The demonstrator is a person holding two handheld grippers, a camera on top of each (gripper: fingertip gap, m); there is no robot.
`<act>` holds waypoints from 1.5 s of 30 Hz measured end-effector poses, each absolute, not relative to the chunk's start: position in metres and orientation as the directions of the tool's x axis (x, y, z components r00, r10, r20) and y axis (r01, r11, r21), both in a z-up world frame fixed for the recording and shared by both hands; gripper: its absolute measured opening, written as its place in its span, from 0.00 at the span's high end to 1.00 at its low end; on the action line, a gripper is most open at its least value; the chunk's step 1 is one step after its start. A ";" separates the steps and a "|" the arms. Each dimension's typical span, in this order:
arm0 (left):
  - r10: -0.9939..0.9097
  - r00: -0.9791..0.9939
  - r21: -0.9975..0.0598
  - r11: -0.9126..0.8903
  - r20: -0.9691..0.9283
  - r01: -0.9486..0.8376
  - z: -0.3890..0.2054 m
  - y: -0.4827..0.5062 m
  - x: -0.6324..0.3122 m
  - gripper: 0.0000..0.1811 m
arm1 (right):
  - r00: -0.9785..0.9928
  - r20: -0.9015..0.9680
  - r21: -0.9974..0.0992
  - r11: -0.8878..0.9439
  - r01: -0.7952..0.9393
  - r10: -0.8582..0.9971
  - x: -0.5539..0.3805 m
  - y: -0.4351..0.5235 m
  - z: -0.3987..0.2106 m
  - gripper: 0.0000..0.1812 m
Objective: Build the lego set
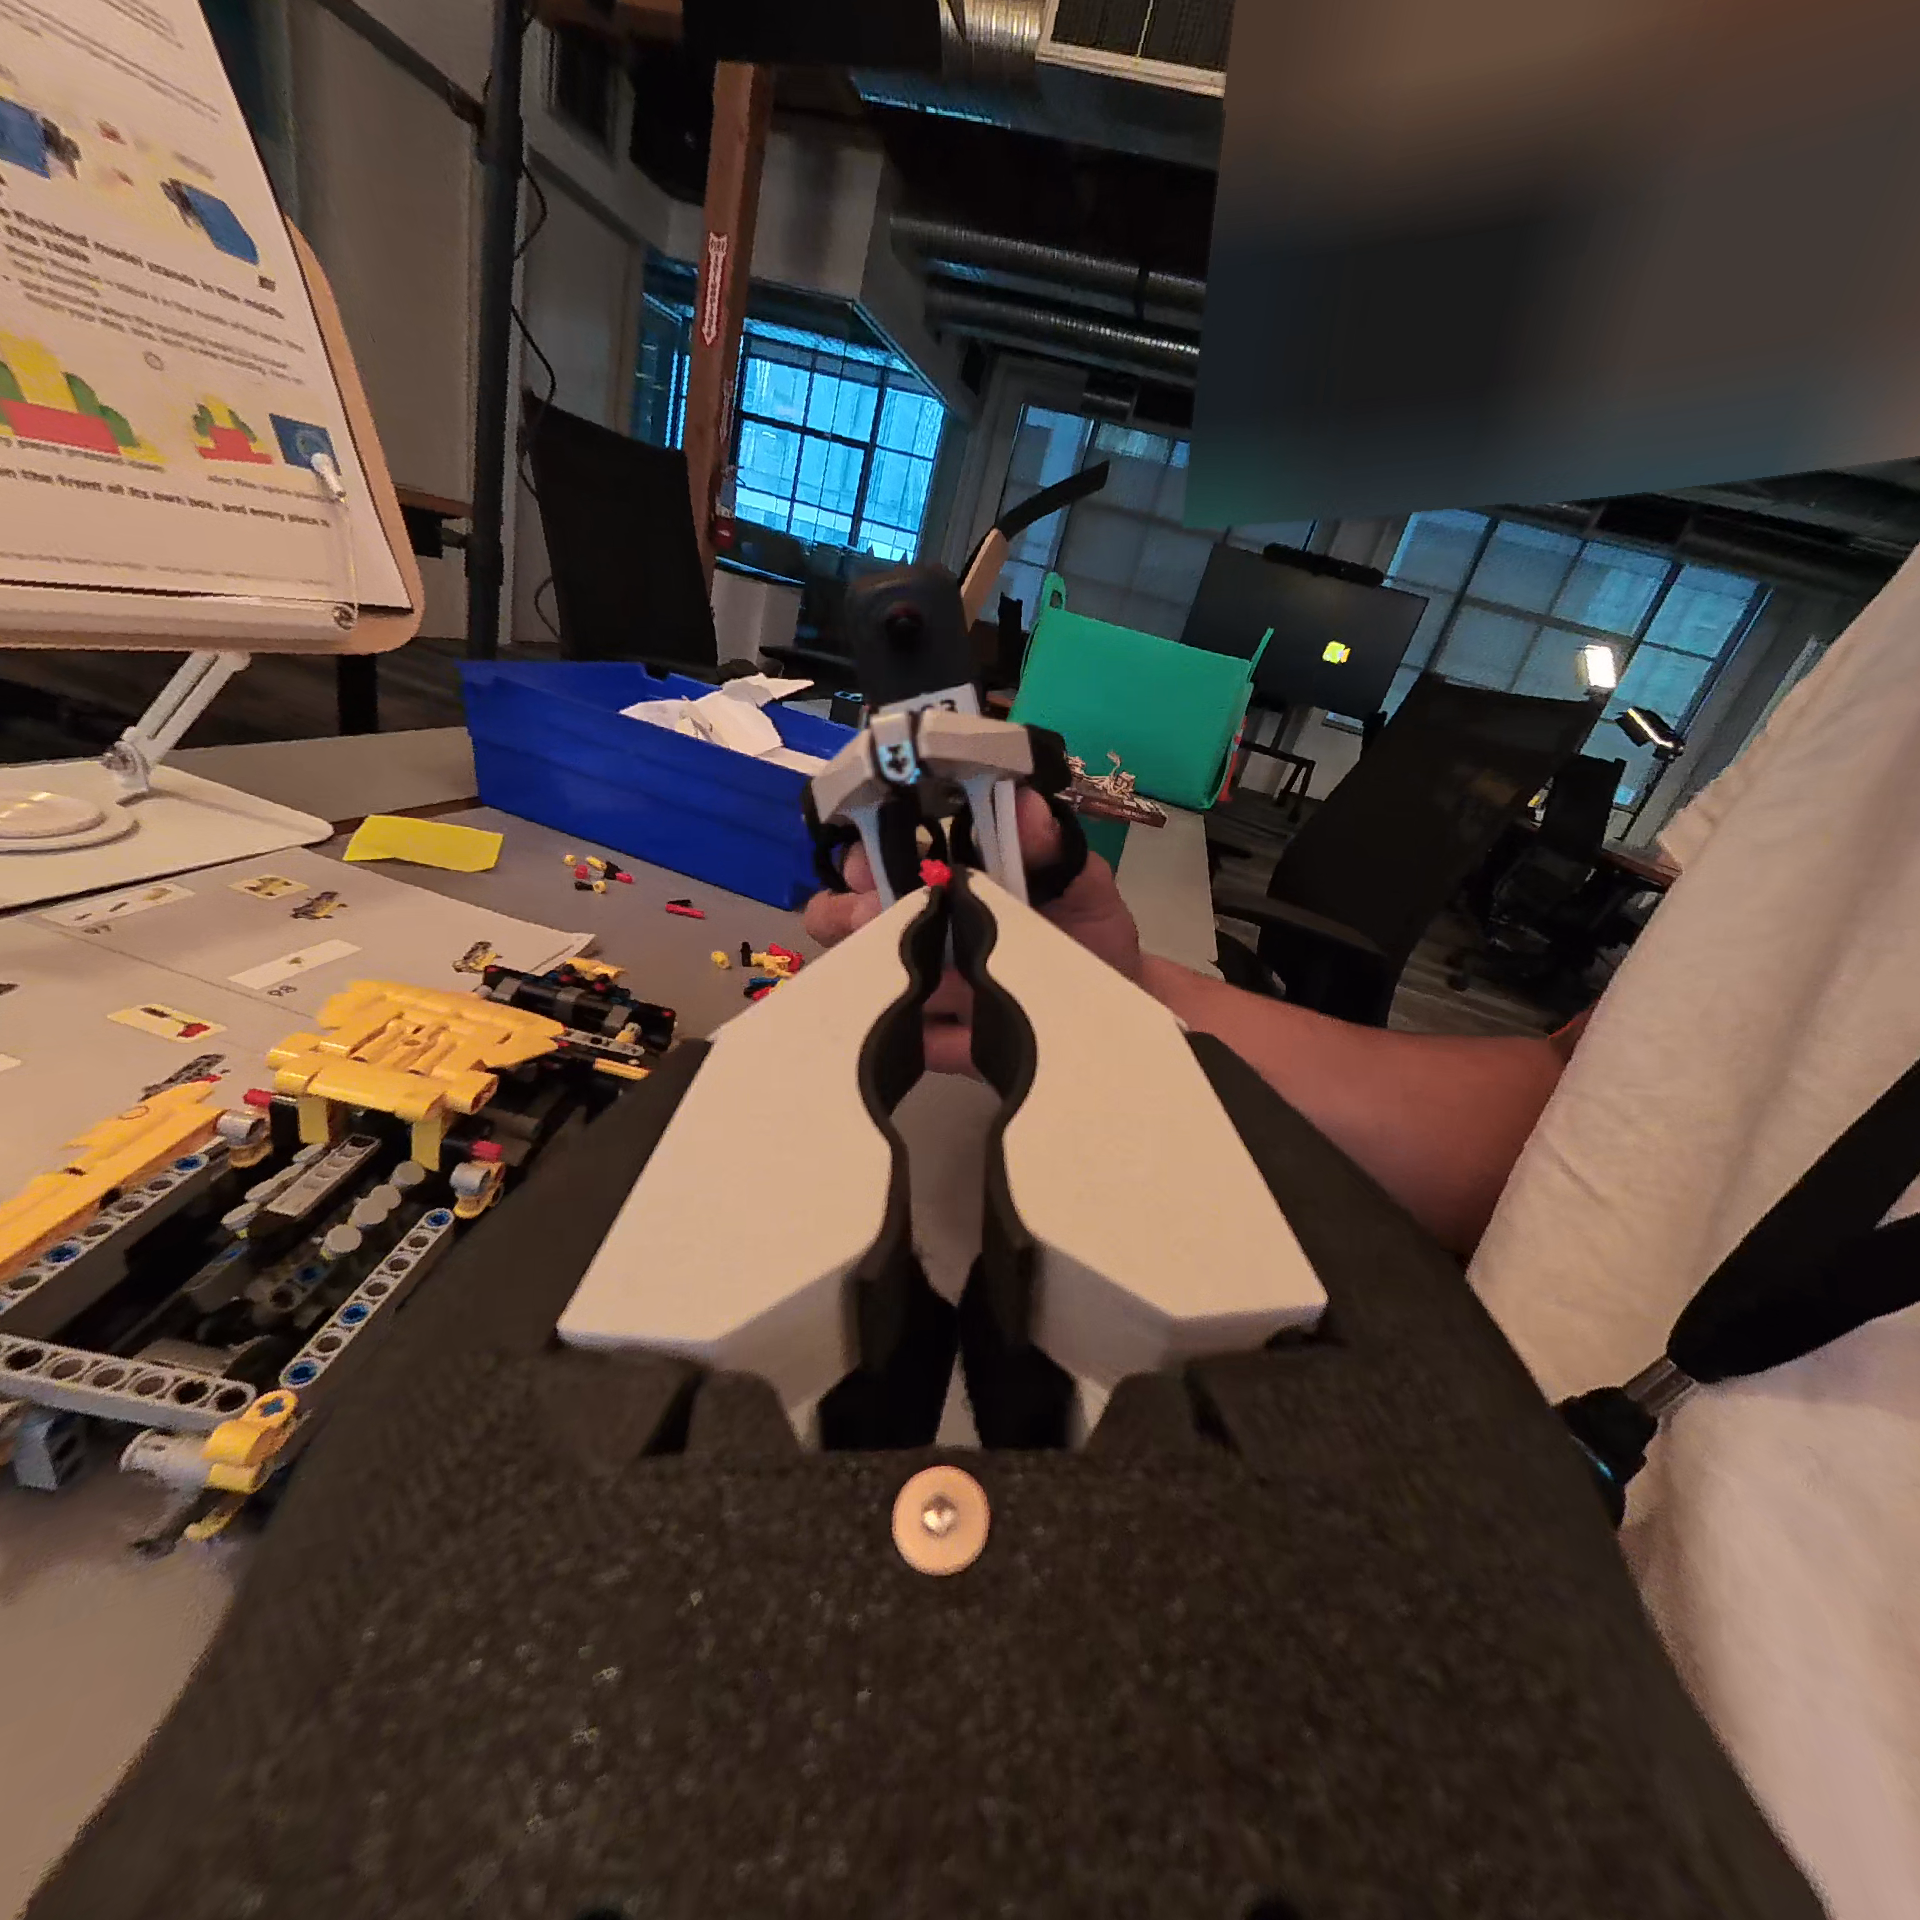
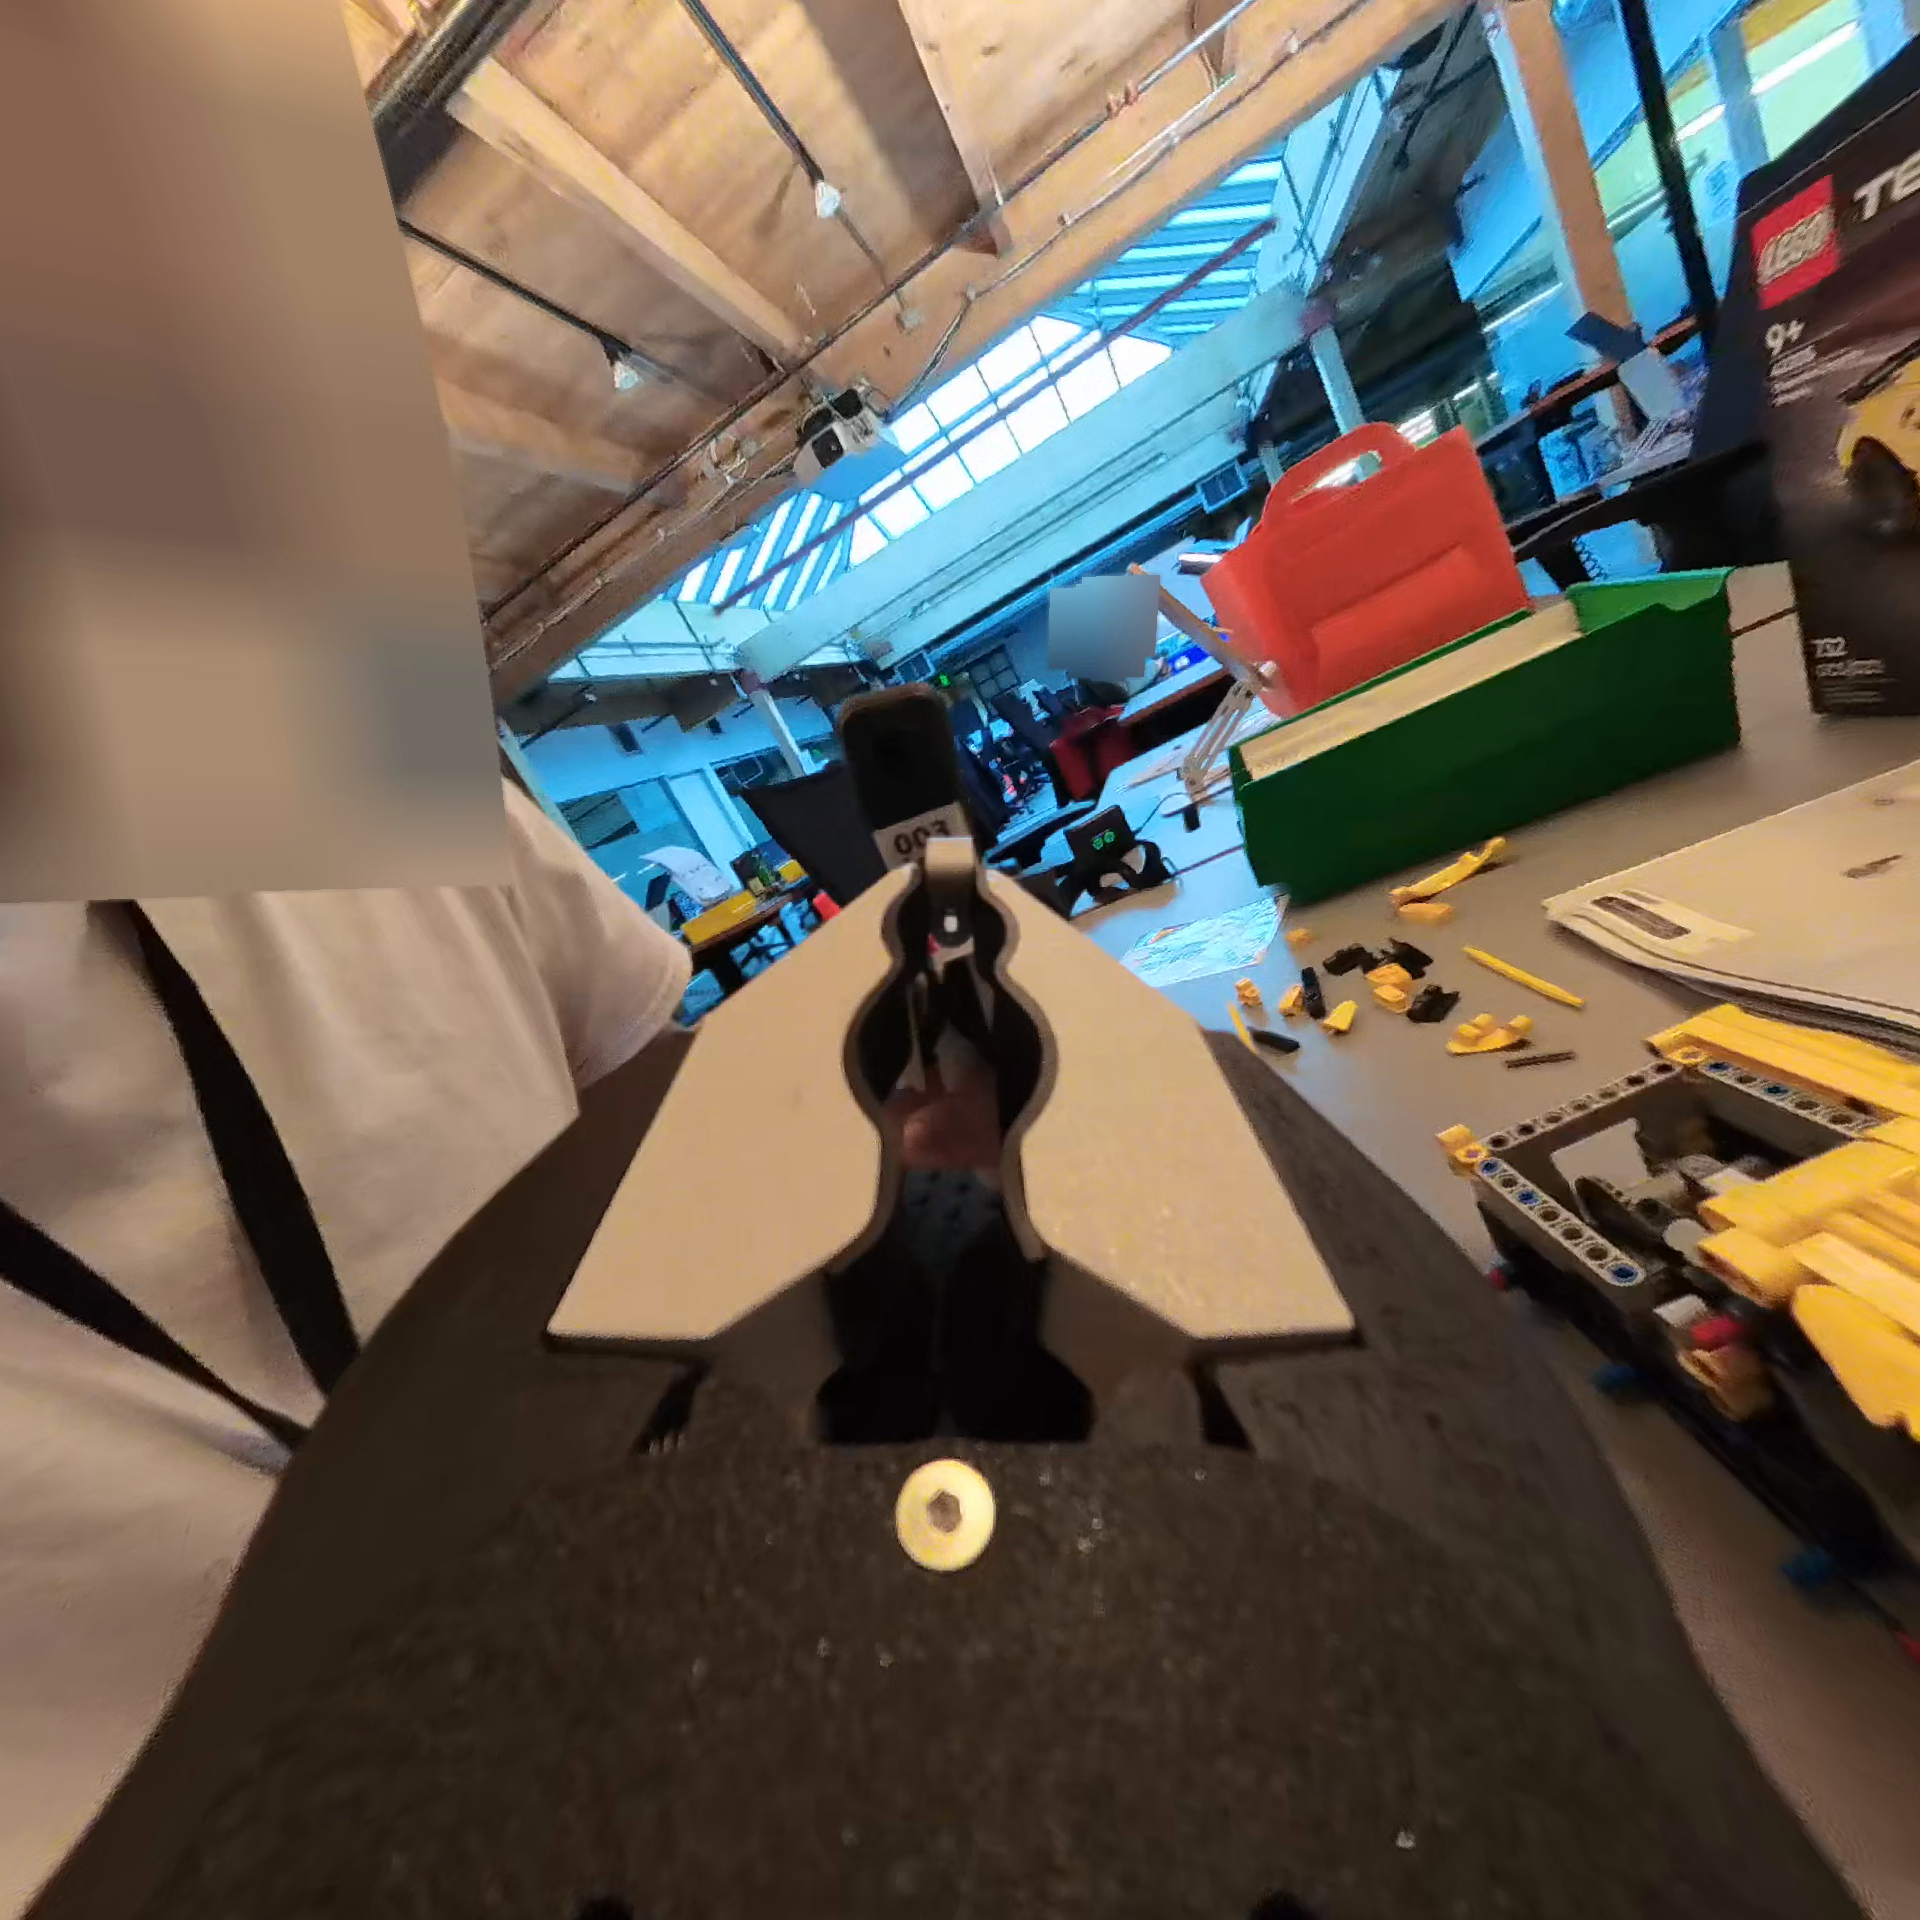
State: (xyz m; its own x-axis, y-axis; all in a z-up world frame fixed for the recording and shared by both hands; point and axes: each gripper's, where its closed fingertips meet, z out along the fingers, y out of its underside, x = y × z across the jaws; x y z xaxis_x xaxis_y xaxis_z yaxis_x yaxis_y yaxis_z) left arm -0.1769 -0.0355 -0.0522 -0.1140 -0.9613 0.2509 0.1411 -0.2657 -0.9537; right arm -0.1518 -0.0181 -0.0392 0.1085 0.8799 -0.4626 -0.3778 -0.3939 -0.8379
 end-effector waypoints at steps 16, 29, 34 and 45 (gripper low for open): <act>-0.974 -0.182 -0.988 -0.144 0.131 0.055 -0.063 -0.053 -0.177 1.00 | -0.033 -0.484 -0.849 -0.478 -0.224 0.874 -0.179 -0.044 -0.060 0.97; -0.979 -0.155 -0.949 -0.080 0.132 -0.305 -0.122 -0.031 -0.203 1.00 | 0.231 -0.536 -0.840 -0.484 -0.246 0.812 -0.141 -0.006 -0.095 0.97; -0.997 0.024 -0.820 -0.078 0.078 -0.568 -0.179 -0.003 -0.225 0.78 | 0.276 -0.532 -0.839 -0.454 -0.301 0.801 -0.129 0.001 -0.092 0.97; -0.994 -0.001 -0.709 0.076 -0.106 -0.701 -0.225 -0.009 -0.213 0.87 | 0.269 -0.531 -0.846 -0.485 -0.222 0.803 -0.149 -0.003 -0.106 0.97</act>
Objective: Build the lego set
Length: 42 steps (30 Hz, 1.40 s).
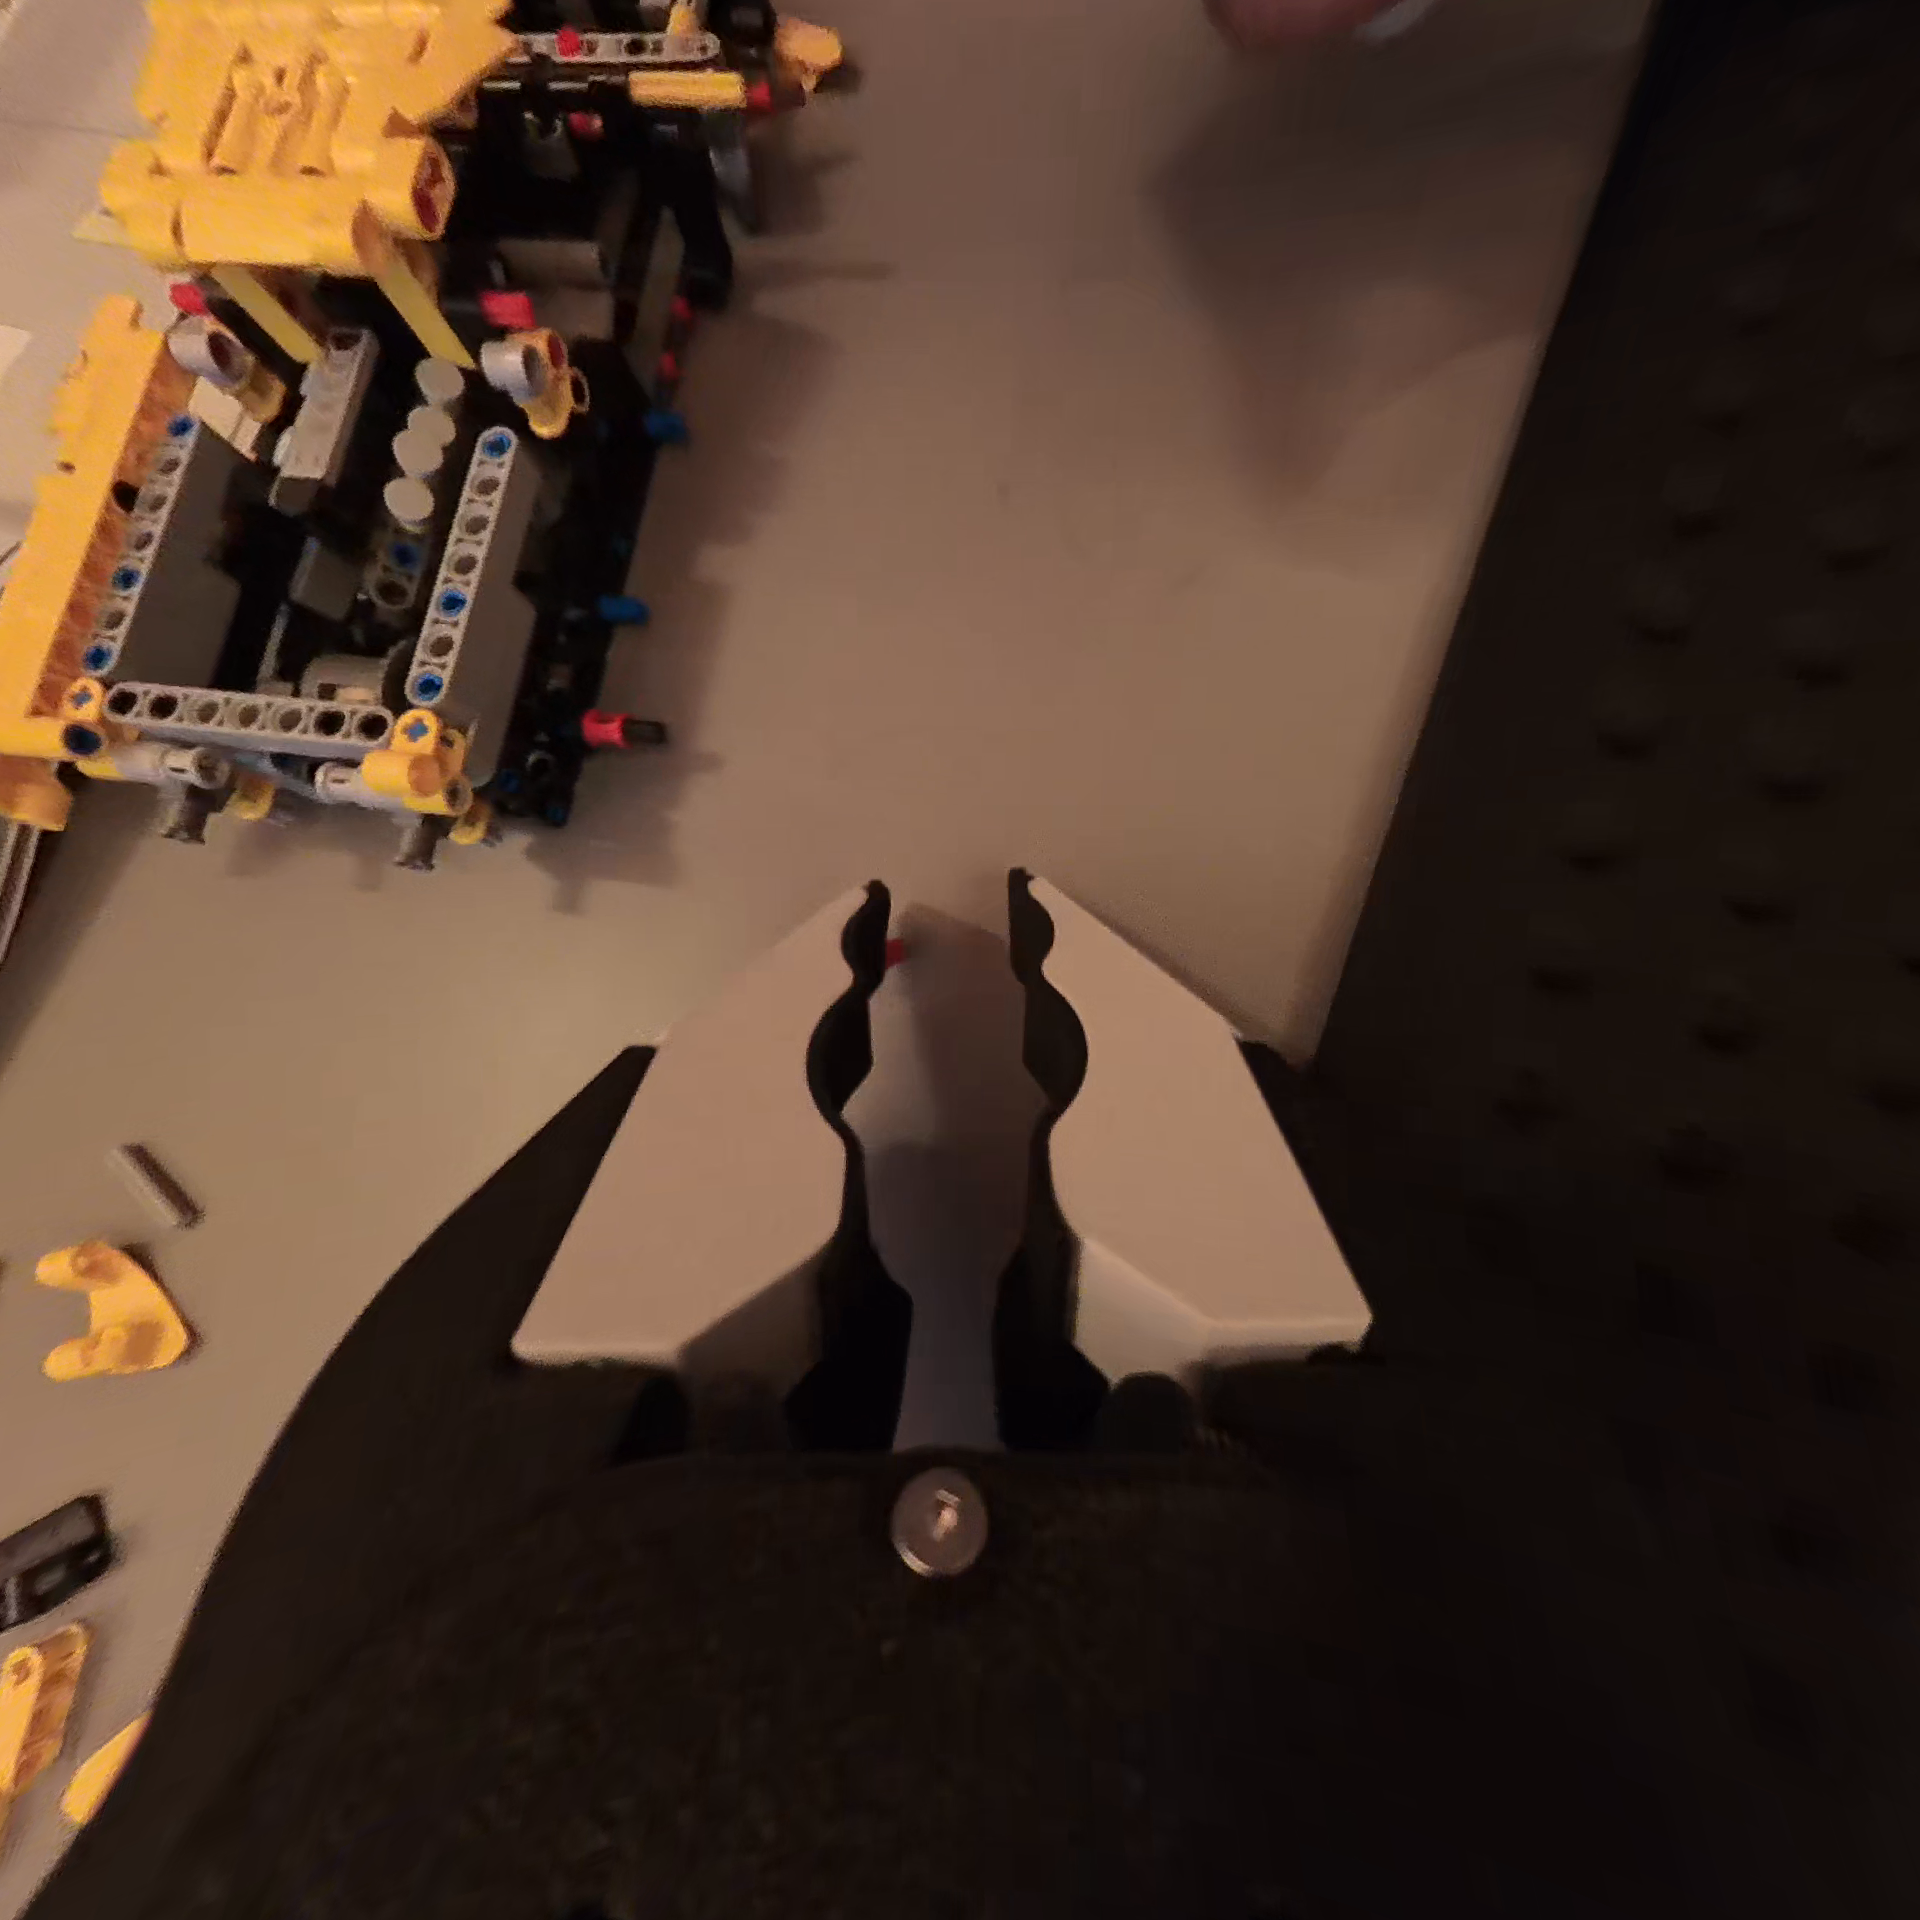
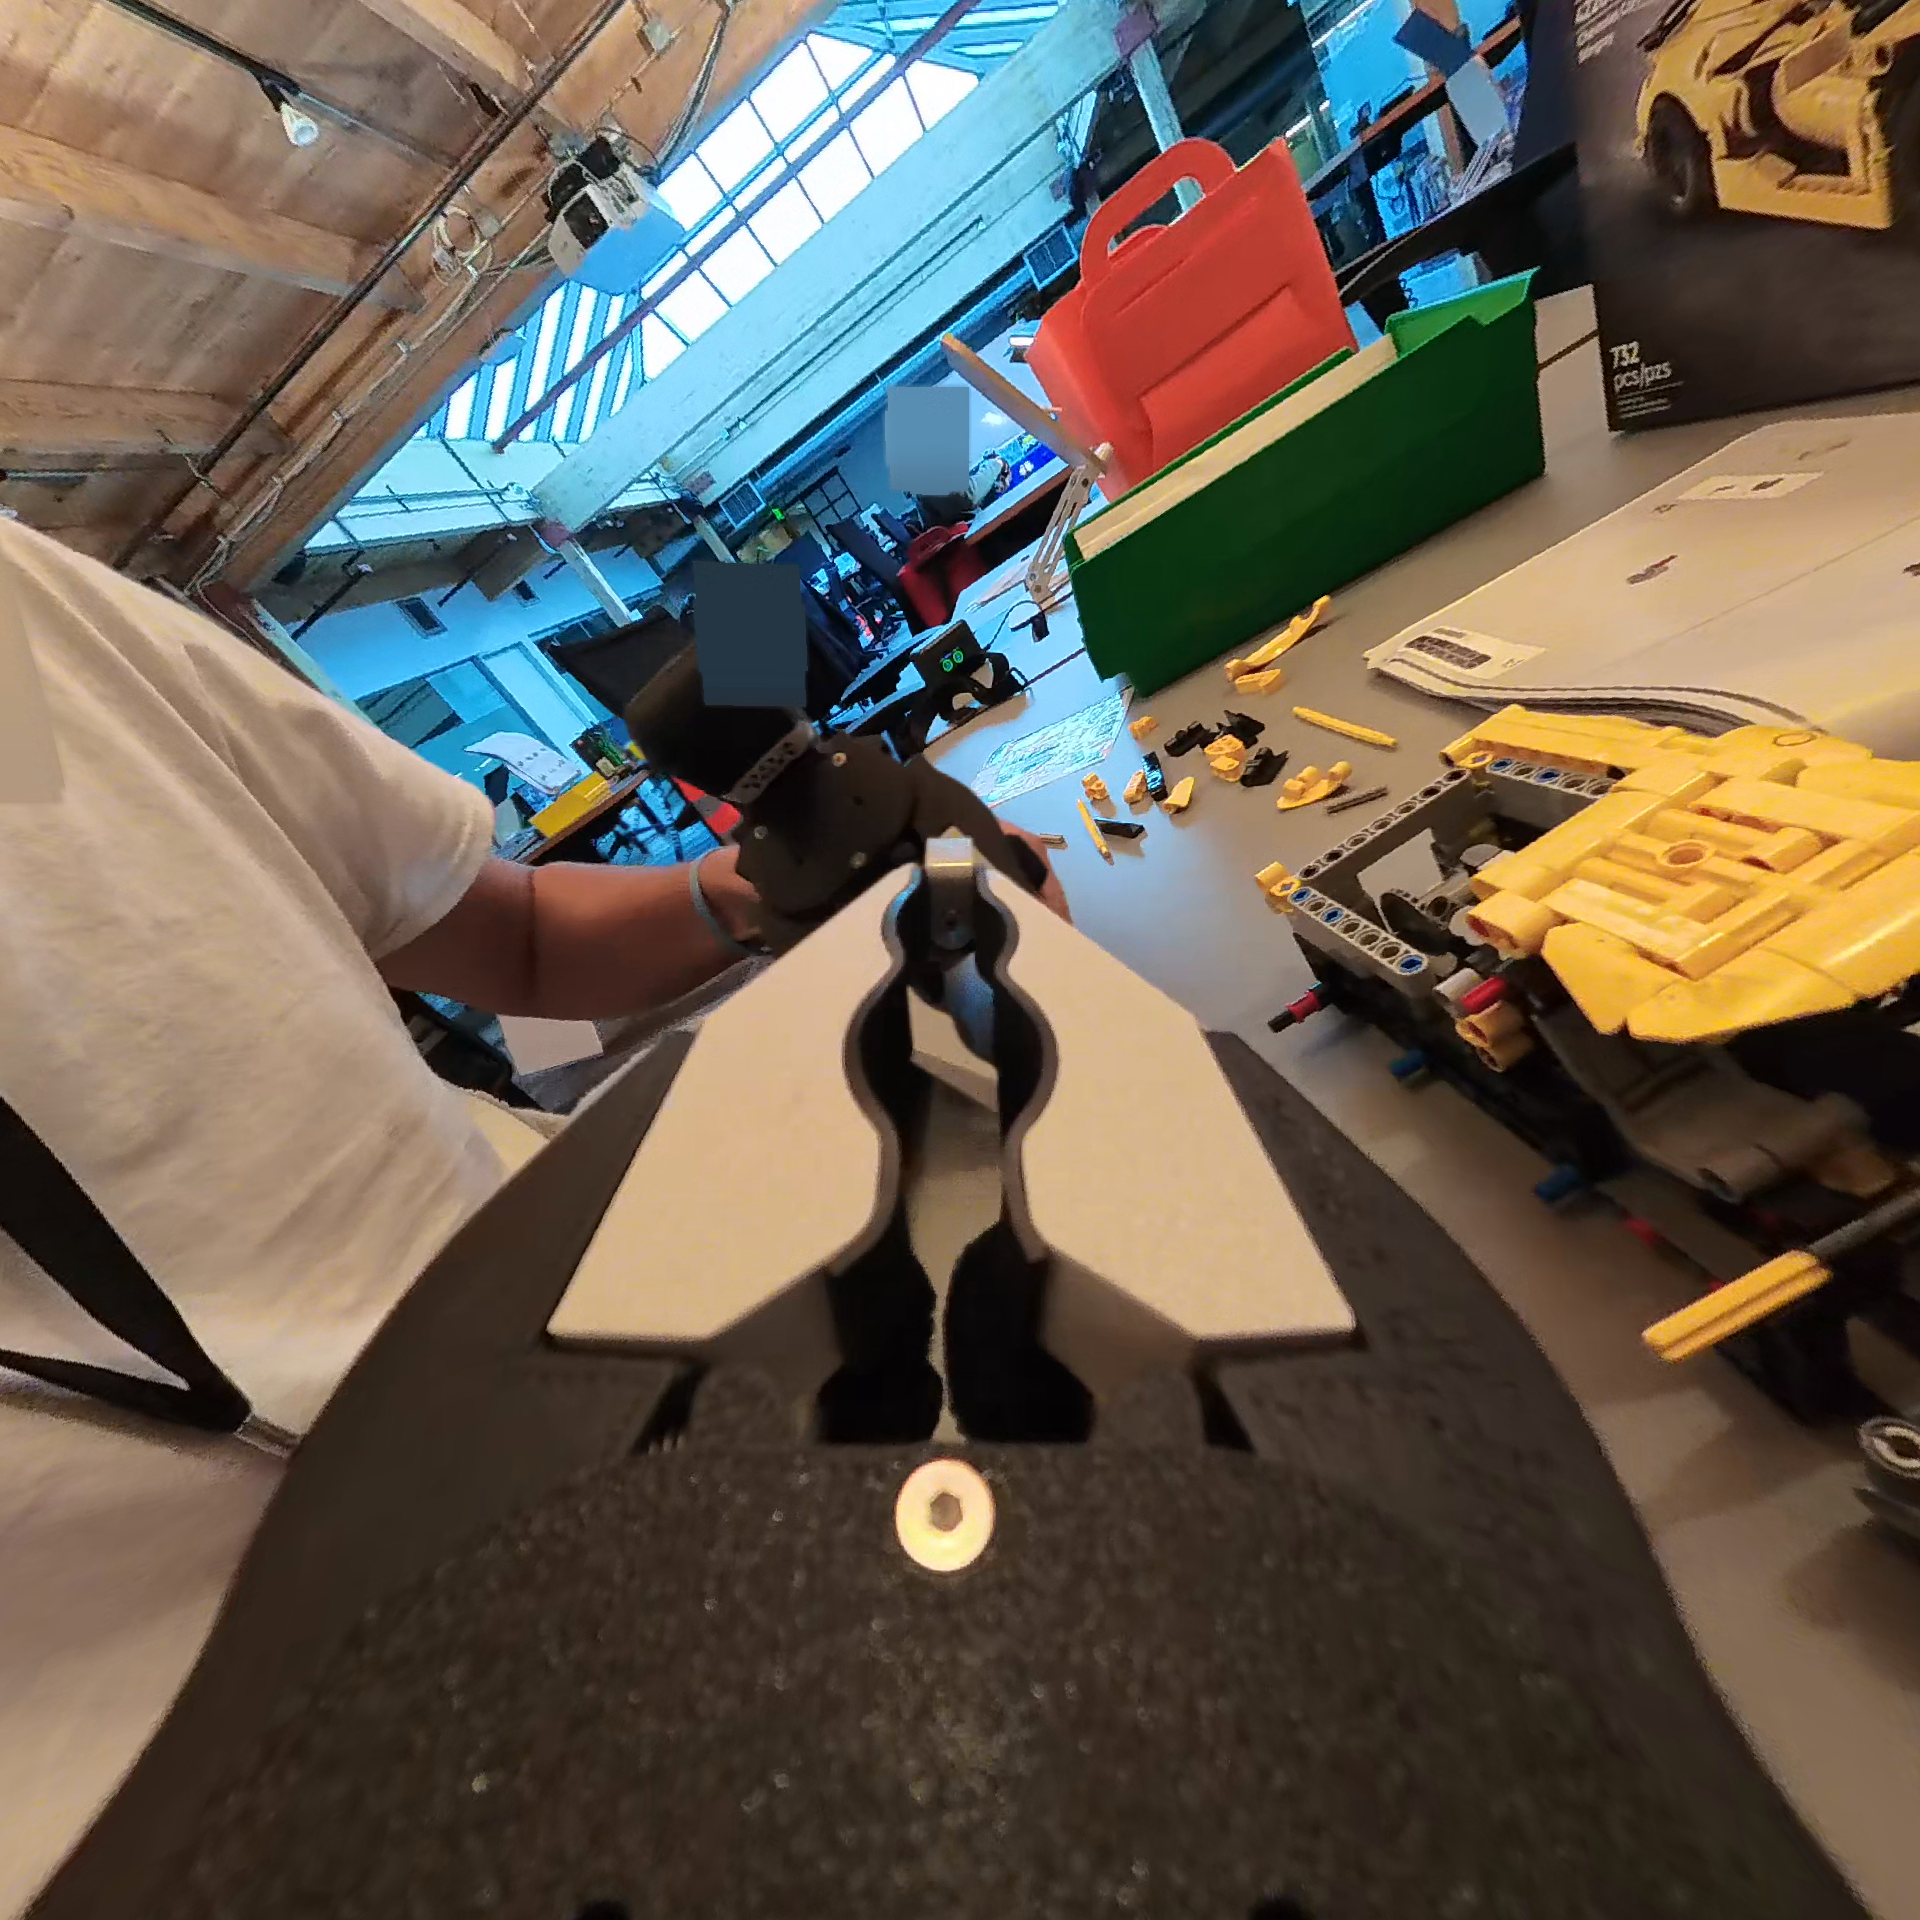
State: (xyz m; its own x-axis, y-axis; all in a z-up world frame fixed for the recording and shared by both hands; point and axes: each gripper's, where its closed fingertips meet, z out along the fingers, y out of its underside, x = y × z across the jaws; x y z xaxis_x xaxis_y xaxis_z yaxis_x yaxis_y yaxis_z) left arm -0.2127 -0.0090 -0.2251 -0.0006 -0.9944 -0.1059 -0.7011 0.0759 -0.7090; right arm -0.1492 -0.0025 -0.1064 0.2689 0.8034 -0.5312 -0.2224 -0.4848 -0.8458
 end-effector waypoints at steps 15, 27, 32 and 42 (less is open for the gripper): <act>-0.998 -0.035 -0.754 0.060 -0.049 -0.654 -0.223 0.029 -0.229 0.89 | 0.242 -0.538 -0.841 -0.492 -0.225 0.808 -0.149 -0.006 -0.104 0.96; -0.991 -0.090 -0.780 0.135 -0.101 -0.611 -0.210 0.019 -0.216 0.98 | 0.261 -0.548 -0.836 -0.517 -0.183 0.794 -0.157 -0.003 -0.115 0.97; -0.991 -0.101 -0.993 -0.079 0.088 -0.085 -0.103 -0.011 -0.186 0.98 | 0.224 -0.539 -0.839 -0.497 -0.221 0.812 -0.173 -0.006 -0.106 0.97; -0.916 -0.215 -0.925 -0.366 0.339 0.102 -0.081 -0.027 -0.176 0.98 | 0.092 -0.525 -0.819 -0.473 -0.325 0.846 -0.183 -0.017 -0.077 0.97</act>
